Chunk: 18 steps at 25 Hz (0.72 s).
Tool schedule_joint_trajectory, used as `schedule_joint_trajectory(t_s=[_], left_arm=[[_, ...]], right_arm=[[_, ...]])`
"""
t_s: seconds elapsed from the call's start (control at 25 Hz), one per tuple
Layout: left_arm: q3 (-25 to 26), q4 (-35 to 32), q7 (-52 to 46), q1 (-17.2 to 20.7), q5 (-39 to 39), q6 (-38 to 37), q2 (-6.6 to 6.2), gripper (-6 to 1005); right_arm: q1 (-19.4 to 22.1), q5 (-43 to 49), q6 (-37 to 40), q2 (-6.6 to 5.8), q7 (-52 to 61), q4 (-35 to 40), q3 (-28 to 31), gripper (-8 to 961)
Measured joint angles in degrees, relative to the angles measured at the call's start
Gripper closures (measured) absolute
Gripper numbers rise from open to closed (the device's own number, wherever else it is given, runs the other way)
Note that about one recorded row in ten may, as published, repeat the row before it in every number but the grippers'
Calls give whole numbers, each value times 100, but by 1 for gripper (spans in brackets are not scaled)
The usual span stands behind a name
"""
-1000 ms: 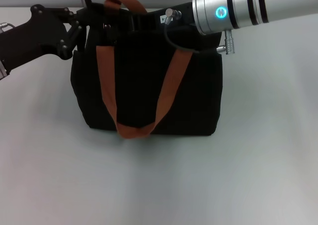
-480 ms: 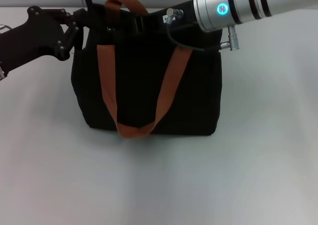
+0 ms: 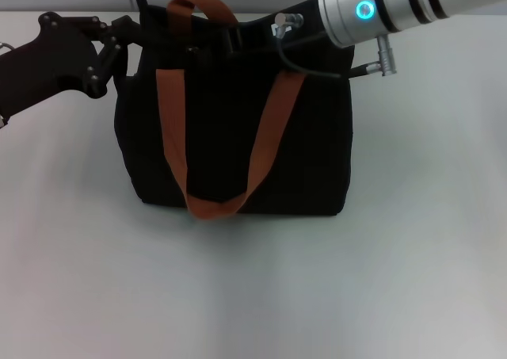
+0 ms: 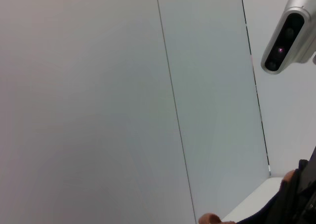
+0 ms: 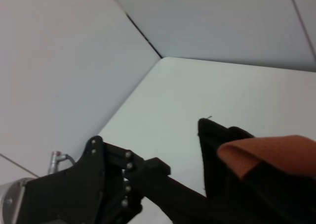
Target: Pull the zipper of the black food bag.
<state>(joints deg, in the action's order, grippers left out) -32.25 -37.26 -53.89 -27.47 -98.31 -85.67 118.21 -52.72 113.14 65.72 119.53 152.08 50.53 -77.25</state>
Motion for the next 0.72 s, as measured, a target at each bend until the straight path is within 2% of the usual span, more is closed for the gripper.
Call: schedule_joint_trajectory(t_s=[0.72], left_arm=[[-1, -3, 28, 6, 7, 14, -5, 962]], right_arm=[[810, 1248, 420, 22, 1054, 1661, -39, 955]])
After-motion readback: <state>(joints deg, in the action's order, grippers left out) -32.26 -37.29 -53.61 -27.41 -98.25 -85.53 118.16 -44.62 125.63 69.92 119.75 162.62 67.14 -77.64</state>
